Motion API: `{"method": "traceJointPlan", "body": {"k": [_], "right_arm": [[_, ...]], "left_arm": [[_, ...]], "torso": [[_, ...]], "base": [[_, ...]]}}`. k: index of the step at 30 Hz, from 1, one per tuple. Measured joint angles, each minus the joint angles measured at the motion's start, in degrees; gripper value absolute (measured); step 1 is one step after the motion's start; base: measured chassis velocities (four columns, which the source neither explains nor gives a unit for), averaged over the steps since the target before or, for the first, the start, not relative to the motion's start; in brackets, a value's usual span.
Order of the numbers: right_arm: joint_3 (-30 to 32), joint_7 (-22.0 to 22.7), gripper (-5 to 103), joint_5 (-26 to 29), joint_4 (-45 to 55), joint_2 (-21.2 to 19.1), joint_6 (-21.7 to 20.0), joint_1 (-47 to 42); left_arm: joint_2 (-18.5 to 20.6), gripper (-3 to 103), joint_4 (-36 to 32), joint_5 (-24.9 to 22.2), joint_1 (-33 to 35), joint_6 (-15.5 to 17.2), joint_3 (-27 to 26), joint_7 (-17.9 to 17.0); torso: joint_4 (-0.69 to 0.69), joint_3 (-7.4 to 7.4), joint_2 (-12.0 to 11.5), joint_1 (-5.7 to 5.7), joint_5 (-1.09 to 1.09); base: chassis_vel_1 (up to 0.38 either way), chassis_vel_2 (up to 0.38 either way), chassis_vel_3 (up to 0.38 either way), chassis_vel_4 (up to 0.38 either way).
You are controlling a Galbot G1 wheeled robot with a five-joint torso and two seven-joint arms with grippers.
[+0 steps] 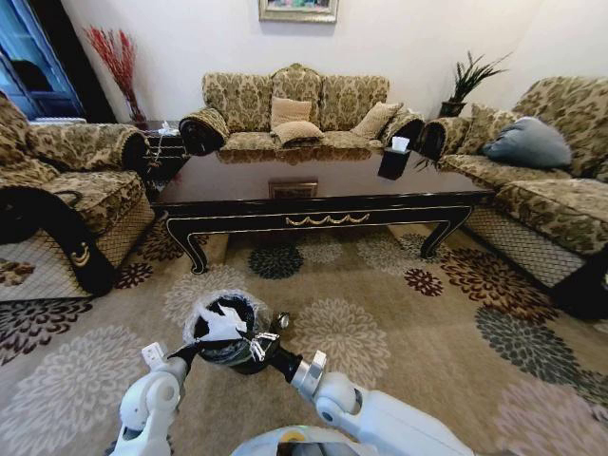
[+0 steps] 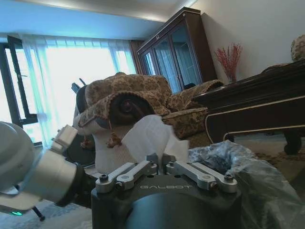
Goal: Move to the front of the table and pick up the trash from the floor, then place it into the trash bin.
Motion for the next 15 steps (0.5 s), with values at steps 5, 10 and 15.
{"method": "traceJointPlan", "body": {"k": [5, 10, 15], "right_arm": [[0.2, 0.3, 22, -0.4, -0.2, -0.1, 0.0, 0.1], [0.3, 0.5, 39, -0.7, -0.4, -0.1, -0.1, 0.1], [0.6, 0.6, 56, -1.1, -0.5, -0.2, -0.1, -0.2]], "left_arm": [[0.3, 2, -0.7, -0.1, 0.4, 0.0, -0.1, 0.0], [0.5, 2, -0.9, -0.2, 0.6, 0.0, -0.3, 0.0], [0.6, 2, -0.9, -0.2, 0.6, 0.0, -0.5, 0.0]], "torso": [[0.00, 0.00, 0.0, 0.00, 0.00], [0.00, 0.00, 0.0, 0.00, 0.00], [0.00, 0.00, 0.0, 0.00, 0.00]], "base": [[0.000, 0.000, 0.000, 0.000], [0.000, 0.000, 0.000, 0.000], [0.000, 0.000, 0.000, 0.000]]}}
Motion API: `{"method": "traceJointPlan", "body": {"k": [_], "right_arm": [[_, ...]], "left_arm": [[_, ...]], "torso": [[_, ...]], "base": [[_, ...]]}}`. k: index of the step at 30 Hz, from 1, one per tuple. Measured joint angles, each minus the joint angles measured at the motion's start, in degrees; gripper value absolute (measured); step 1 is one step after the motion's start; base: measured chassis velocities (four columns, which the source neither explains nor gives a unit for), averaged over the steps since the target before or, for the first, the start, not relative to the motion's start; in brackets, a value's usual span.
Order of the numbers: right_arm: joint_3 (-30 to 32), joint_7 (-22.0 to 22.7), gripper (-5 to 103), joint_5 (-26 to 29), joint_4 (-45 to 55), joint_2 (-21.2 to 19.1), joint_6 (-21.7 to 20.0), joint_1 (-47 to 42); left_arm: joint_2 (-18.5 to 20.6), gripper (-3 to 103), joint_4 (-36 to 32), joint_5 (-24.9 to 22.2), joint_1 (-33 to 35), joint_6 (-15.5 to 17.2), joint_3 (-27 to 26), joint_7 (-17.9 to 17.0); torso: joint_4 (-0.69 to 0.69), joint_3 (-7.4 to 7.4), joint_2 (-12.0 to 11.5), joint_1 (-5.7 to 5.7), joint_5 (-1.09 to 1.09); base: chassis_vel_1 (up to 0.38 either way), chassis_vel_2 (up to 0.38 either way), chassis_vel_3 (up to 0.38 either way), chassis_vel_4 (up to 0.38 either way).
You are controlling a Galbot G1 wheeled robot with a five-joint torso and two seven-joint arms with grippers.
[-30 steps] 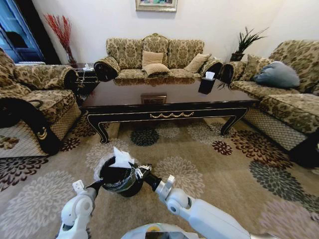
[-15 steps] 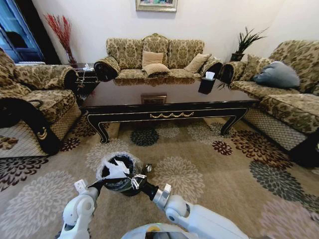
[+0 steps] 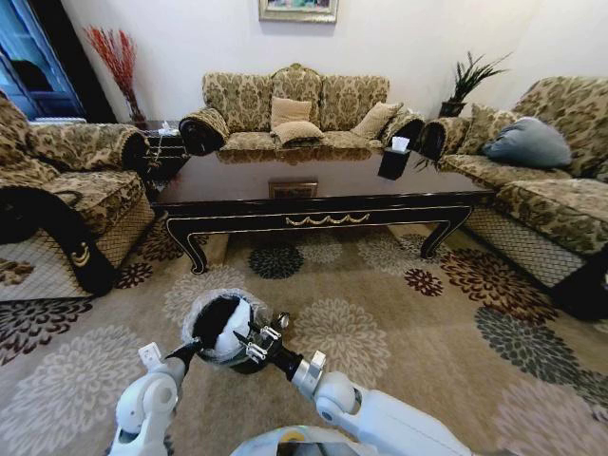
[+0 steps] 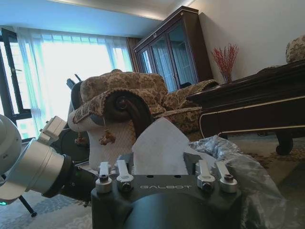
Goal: Move to the front of the table and pick up the trash from the floor, then place it into the trash bin.
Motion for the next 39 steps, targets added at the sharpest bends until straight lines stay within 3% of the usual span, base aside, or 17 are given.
{"method": "traceJointPlan", "body": {"k": [6, 12, 32, 39], "right_arm": [[0.5, 0.1, 83, -0.6, 0.0, -0.2, 0.0, -0.3], [1.0, 0.2, 99, -2.0, -0.6, -0.3, 0.2, -0.6], [5.2, 5.8, 100, -1.0, -3.9, 1.4, -2.1, -0.6], [9.0, 8.1, 100, 3.5, -6.4, 3.7, -3.8, 0.3]], "left_arm": [[-0.1, 2, 0.0, 0.0, 0.1, 0.0, 0.0, 0.0], [-0.3, 2, -0.1, 0.1, 0.1, 0.0, 0.1, 0.0], [-0.2, 2, -0.8, -0.5, 0.4, 0.0, -1.5, 0.2], [5.7, 2, -0.1, -4.1, 0.3, 0.1, -8.4, 0.1]], "torso": [[0.00, 0.00, 0.0, 0.00, 0.00], [0.00, 0.00, 0.0, 0.00, 0.00], [0.00, 0.00, 0.0, 0.00, -0.01], [0.00, 0.00, 0.0, 0.00, -0.02]], "base": [[0.000, 0.000, 0.000, 0.000], [0.000, 0.000, 0.000, 0.000], [0.000, 0.000, 0.000, 0.000], [0.000, 0.000, 0.000, 0.000]]}}
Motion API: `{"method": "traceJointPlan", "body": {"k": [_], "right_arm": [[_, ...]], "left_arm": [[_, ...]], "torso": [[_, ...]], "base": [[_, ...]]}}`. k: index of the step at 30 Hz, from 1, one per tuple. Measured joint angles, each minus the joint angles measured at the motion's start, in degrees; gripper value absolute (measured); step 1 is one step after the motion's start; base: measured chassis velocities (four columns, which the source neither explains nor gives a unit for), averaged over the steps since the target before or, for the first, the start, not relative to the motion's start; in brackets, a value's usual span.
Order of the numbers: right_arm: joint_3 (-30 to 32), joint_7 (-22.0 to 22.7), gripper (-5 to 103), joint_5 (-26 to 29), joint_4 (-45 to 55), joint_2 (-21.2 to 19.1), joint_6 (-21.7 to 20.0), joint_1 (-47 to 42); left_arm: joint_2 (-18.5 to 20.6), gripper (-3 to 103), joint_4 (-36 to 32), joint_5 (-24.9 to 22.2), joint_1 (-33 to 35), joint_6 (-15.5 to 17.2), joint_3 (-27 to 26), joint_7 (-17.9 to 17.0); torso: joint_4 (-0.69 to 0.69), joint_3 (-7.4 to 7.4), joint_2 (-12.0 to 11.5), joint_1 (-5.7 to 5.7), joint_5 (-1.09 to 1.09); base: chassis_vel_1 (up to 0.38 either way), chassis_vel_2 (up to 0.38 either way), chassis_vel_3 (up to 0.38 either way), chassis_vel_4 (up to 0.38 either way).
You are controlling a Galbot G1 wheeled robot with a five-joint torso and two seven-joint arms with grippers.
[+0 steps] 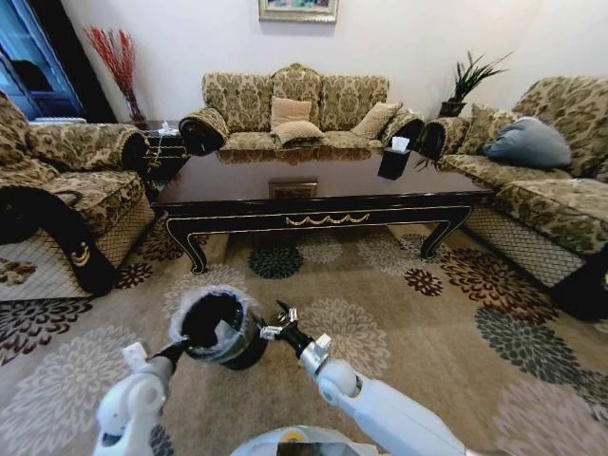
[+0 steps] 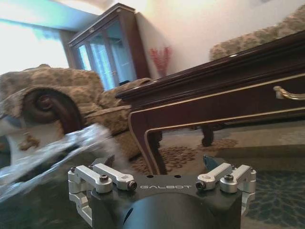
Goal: Move to the front of the table and pick up the trash from the floor, then place it into the trash bin.
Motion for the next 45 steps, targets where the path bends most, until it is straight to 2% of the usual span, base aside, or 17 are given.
{"method": "traceJointPlan", "body": {"k": [4, 6, 7, 8, 10, 14, 20, 26, 28, 32, 37, 41, 45], "right_arm": [[1.0, 3.4, 100, 1.9, -1.5, 2.0, -2.9, 0.5], [2.0, 10.4, 100, 3.0, -5.4, 6.3, -7.9, 1.2], [2.0, 10.4, 100, 3.0, -5.4, 6.3, -7.9, 1.2], [2.3, 13.1, 100, 3.2, -7.6, 8.0, -10.0, 1.4], [2.8, 16.0, 100, 3.0, -10.7, 10.1, -12.4, 1.7], [4.0, 17.2, 100, 1.4, -17.0, 13.4, -15.0, 2.4], [6.2, 15.2, 100, -2.7, -26.7, 18.2, -14.4, 3.3], [6.9, 14.2, 100, -7.7, -33.9, 23.0, -10.7, 4.9], [8.2, 14.8, 100, -11.4, -40.5, 27.1, -8.0, 6.3], [9.9, 15.2, 100, -12.9, -45.8, 30.2, -6.6, 7.4], [13.1, 15.5, 100, -15.2, -52.3, 30.7, -5.7, 8.6], [16.3, 16.5, 100, -17.4, -56.6, 30.6, -5.7, 9.7], [18.7, 15.7, 100, -17.3, -59.6, 30.4, -5.0, 10.7]], "left_arm": [[2.3, 2, 0.9, -0.7, 0.4, 0.0, -3.4, 0.0], [4.4, 2, 2.0, -2.5, 0.8, 0.5, -7.5, 0.1], [4.4, 2, 2.0, -2.5, 0.8, 0.5, -7.5, 0.1], [5.2, 2, 2.4, -3.2, 0.9, 0.6, -9.0, 0.1], [6.5, 2, 3.4, -3.9, 1.1, 0.8, -11.3, 0.0], [8.9, 2, 5.3, -4.9, 1.6, 0.9, -15.6, -0.2], [9.9, 2, 6.7, -5.7, 2.6, 0.9, -19.3, -0.1], [9.0, 2, 6.8, -5.6, 3.7, 0.9, -20.6, -0.1], [8.2, 2, 5.6, -5.5, 4.3, 1.0, -20.7, -0.1], [7.8, 2, 4.3, -5.5, 4.7, 1.0, -21.0, -0.2], [7.5, 2, 3.0, -5.6, 5.8, 1.0, -21.5, -0.4], [7.0, 2, 2.2, -5.5, 6.7, 1.0, -21.9, -0.5], [6.6, 2, 1.5, -5.5, 7.2, 1.0, -22.0, -0.5]], "torso": [[0.00, 0.00, 0.0, 0.00, -0.02], [0.02, 0.00, 0.0, 0.00, 0.00], [0.02, 0.00, 0.0, 0.00, 0.00], [0.02, 0.00, 0.0, 0.00, 0.01], [0.02, 0.00, 0.0, 0.00, -0.01], [0.01, 0.00, 0.0, 0.00, 0.00], [-0.01, 0.00, 0.0, 0.00, -0.01], [0.01, 0.00, 0.0, 0.00, 0.00], [0.00, 0.00, 0.0, 0.00, -0.01], [0.03, 0.00, 0.0, 0.00, 0.03], [-0.02, 0.00, 0.0, 0.00, 0.02], [0.01, 0.00, 0.0, 0.00, 0.02], [-0.02, 0.00, 0.0, 0.00, 0.00]], "base": [[0.000, 0.000, 0.000, 0.000], [0.000, 0.000, 0.000, 0.000], [0.000, 0.000, 0.000, 0.000], [0.000, 0.000, 0.000, 0.000], [0.000, 0.000, 0.000, 0.000], [0.000, 0.000, 0.000, 0.000], [0.000, 0.000, 0.000, 0.000], [0.000, 0.000, 0.000, 0.000], [0.000, 0.000, 0.000, 0.000], [0.000, 0.000, 0.000, 0.000], [0.000, 0.000, 0.000, 0.000], [0.000, 0.000, 0.000, 0.000], [0.000, 0.000, 0.000, 0.000]]}}
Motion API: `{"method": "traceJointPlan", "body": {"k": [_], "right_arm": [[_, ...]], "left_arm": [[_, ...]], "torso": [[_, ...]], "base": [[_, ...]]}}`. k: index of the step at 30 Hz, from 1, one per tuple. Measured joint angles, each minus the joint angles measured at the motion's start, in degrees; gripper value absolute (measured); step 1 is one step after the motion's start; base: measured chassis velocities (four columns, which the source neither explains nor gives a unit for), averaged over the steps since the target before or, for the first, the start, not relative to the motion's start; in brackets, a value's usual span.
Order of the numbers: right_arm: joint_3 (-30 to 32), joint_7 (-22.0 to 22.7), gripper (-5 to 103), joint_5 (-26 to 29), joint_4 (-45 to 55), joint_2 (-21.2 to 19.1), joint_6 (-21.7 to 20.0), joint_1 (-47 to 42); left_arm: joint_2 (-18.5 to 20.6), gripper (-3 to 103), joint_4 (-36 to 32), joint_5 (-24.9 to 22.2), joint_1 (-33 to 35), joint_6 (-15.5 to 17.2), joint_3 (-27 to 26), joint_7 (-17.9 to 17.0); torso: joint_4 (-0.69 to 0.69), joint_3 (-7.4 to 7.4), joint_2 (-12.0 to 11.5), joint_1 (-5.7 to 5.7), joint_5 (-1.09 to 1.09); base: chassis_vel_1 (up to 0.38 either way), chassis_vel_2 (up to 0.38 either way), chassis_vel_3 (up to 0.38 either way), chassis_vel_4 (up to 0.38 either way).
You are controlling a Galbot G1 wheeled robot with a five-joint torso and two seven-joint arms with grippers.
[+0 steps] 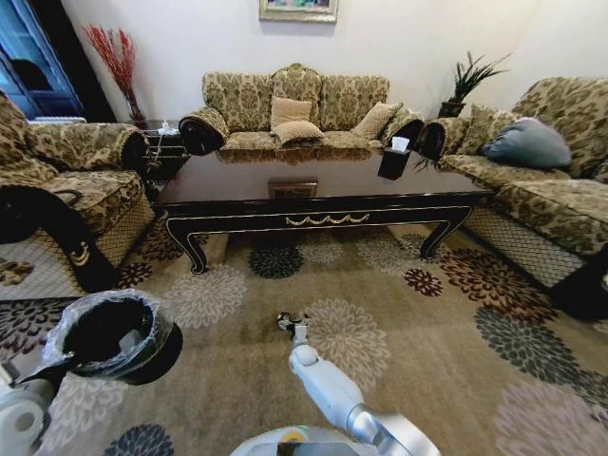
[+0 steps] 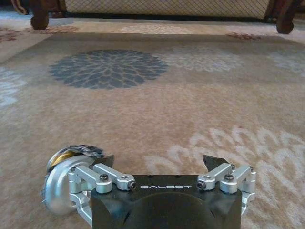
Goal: Move to the front of the table and pick up the trash from the floor, then place it into the trash bin.
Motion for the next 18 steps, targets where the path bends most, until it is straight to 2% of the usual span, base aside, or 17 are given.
{"method": "traceJointPlan", "body": {"k": [5, 11, 14, 18], "right_arm": [[-1.2, -3.7, 100, 5.3, 2.7, -0.1, 1.7, -1.2], [-3.6, -3.7, 100, 8.8, 7.7, -0.2, 2.1, -3.0], [-5.7, -2.4, 100, 12.2, 12.5, -0.2, 1.5, -4.5], [-6.7, -1.3, 100, 13.2, 13.5, -0.2, 1.2, -4.8]], "left_arm": [[-0.2, 2, -0.5, 0.0, 0.4, 0.0, -0.2, -0.1], [-0.6, 2, -0.5, 0.2, 0.4, 0.0, 0.2, -0.2], [-0.6, 2, -0.5, 0.3, 0.2, 0.0, 0.4, -0.2], [-0.6, 2, -0.5, 0.4, 0.1, 0.0, 0.6, -0.4]], "torso": [[0.03, 0.00, 0.0, 0.00, 0.03], [0.02, 0.00, 0.0, 0.00, 0.02], [0.03, -0.01, 0.0, 0.00, 0.02], [0.02, -0.01, 0.0, 0.00, 0.02]], "base": [[0.000, 0.000, 0.000, 0.000], [0.000, 0.000, 0.000, 0.000], [0.000, 0.000, 0.000, 0.000], [0.000, 0.000, 0.000, 0.000]]}}
